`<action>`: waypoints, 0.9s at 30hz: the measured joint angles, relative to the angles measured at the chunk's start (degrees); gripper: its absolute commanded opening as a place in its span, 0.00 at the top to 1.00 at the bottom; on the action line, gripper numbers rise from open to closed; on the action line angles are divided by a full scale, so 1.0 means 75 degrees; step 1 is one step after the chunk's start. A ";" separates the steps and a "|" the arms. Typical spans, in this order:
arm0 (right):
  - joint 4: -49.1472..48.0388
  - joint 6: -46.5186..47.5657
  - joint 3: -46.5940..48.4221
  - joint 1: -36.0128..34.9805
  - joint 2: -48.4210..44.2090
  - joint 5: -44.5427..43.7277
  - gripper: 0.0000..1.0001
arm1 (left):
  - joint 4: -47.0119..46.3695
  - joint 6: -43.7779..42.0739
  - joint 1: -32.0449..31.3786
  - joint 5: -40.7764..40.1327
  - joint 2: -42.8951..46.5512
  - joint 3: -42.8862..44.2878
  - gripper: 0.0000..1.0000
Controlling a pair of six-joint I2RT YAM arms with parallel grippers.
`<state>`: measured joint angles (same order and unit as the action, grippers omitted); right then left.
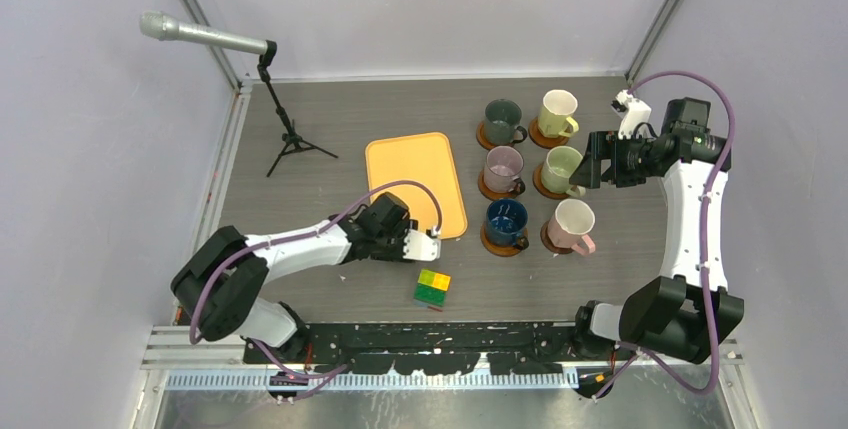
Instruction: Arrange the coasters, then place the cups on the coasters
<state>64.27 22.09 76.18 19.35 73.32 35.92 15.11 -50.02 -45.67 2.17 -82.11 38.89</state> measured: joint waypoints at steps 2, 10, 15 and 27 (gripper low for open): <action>0.0000 0.0000 0.0000 0.0000 0.0032 -0.0003 0.13 | -0.0181 -0.0195 0.0032 -0.0038 -0.0119 0.0038 0.54; 0.0000 0.0000 0.0000 0.0000 0.0093 -0.0020 0.13 | -0.0321 -0.0790 0.0338 -0.0085 -0.0315 0.0154 0.56; 0.0000 0.0003 0.0000 0.0000 0.0111 -0.0029 0.13 | -0.0050 -0.1005 0.0493 -0.0087 -0.0195 0.0117 0.50; 0.0195 -0.0146 0.0822 -0.0006 0.0807 0.0023 0.13 | 0.2247 0.0845 0.0895 0.0303 0.0898 0.1157 0.00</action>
<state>65.73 20.99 82.35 19.31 79.37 36.10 31.97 -43.68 -38.96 4.45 -75.37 47.57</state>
